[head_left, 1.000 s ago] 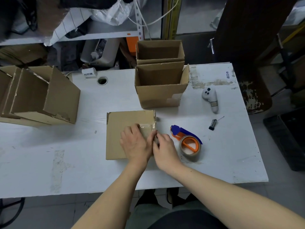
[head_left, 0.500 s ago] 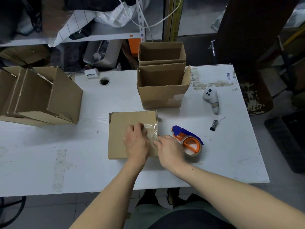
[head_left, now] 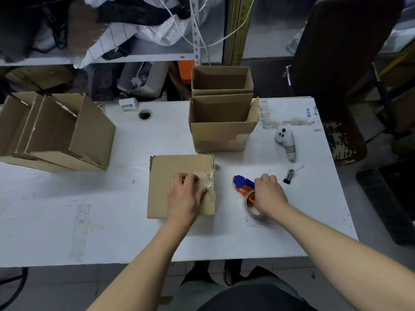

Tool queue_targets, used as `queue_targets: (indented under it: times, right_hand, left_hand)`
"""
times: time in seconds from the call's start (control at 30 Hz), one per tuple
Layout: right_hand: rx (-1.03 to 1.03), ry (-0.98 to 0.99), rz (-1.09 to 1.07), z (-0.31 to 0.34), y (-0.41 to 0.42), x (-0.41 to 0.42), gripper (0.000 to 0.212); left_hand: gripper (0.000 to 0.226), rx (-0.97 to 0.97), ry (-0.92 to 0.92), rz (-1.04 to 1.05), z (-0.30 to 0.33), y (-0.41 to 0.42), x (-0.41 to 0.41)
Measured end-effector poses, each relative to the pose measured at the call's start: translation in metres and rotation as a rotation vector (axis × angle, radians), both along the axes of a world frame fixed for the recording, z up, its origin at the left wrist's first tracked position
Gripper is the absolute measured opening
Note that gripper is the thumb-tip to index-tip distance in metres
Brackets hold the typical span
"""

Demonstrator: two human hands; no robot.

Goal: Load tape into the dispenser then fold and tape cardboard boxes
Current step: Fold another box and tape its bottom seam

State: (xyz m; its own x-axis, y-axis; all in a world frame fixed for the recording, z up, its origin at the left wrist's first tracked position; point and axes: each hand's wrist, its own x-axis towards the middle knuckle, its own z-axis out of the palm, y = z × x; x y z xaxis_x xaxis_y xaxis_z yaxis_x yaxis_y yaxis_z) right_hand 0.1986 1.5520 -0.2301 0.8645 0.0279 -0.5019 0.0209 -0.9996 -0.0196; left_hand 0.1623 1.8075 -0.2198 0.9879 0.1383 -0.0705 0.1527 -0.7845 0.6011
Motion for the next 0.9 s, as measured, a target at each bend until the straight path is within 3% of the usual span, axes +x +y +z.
queue_targets:
  times: [0.1, 0.2, 0.3, 0.37, 0.43, 0.5, 0.67, 0.9]
  right_hand:
    - [0.072, 0.038, -0.082, 0.001, -0.005, 0.009, 0.023]
    - [0.368, 0.056, -0.272, 0.017, -0.005, 0.012, 0.034]
    - [0.744, -0.021, -0.352, 0.044, -0.005, 0.007, 0.036]
    - [0.866, -0.149, -0.225, 0.063, -0.003, 0.002, 0.057]
    - [0.89, -0.271, -0.084, 0.075, -0.004, -0.003, 0.072]
    - [0.876, -0.369, 0.045, 0.081, -0.005, -0.008, 0.076]
    - [0.707, -0.615, 0.327, 0.083, -0.005, -0.01, 0.076]
    - [0.713, -0.709, 0.366, 0.084, -0.001, -0.017, 0.076]
  left_hand:
    - [0.037, 0.003, 0.041, -0.055, 0.009, 0.001, 0.004]
    - [0.035, -0.109, 0.15, -0.065, 0.034, -0.008, 0.007]
    - [0.032, -0.384, 0.294, 0.066, 0.064, -0.022, 0.011]
    - [0.042, -0.673, 0.377, 0.195, 0.08, -0.03, 0.014]
    - [0.054, -0.902, 0.49, 0.251, 0.098, -0.032, 0.016]
    - [0.057, -0.991, 0.559, 0.182, 0.113, -0.031, 0.016]
    - [0.037, -1.029, 0.469, 0.186, 0.124, -0.032, 0.007]
    - [0.022, -1.09, 0.367, 0.244, 0.124, -0.032, -0.001]
